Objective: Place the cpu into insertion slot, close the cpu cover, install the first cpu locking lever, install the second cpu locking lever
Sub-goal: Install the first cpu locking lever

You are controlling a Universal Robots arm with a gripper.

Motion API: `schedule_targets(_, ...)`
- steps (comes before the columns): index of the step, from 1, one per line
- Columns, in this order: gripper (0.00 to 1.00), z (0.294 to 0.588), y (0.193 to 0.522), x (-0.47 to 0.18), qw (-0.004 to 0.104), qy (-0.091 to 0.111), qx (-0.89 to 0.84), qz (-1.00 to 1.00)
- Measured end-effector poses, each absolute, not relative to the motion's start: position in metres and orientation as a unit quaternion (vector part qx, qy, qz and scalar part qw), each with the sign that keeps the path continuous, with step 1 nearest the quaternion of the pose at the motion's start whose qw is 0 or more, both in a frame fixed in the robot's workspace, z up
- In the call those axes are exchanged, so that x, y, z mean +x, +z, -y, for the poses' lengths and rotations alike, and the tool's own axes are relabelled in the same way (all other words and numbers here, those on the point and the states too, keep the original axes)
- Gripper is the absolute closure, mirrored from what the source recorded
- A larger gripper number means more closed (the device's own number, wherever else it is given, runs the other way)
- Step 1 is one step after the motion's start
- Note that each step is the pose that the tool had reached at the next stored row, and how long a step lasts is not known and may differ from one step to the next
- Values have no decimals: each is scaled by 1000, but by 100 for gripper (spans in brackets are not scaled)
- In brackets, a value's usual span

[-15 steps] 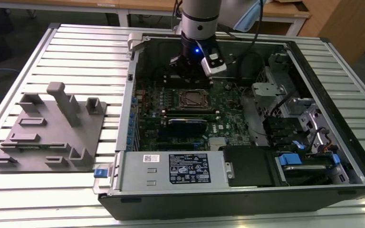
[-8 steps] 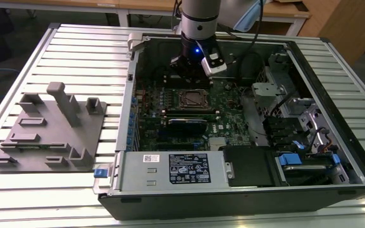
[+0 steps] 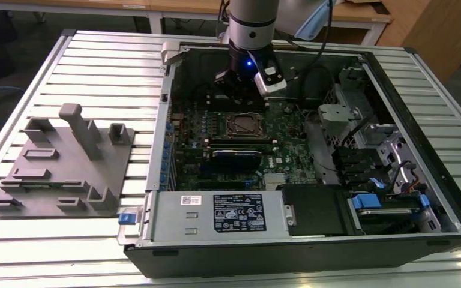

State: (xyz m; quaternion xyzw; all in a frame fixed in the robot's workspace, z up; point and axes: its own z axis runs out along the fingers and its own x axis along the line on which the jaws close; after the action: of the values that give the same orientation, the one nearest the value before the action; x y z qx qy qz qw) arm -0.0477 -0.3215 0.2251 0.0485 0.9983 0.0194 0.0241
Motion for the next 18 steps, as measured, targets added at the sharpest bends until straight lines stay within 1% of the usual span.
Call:
schedule_targets(5,90,322,227,-48,24,20,49,-998)
schedule_targets(12,90,331,227,-48,24,20,49,-998)
schedule_targets(18,90,332,226,-43,24,20,49,-998)
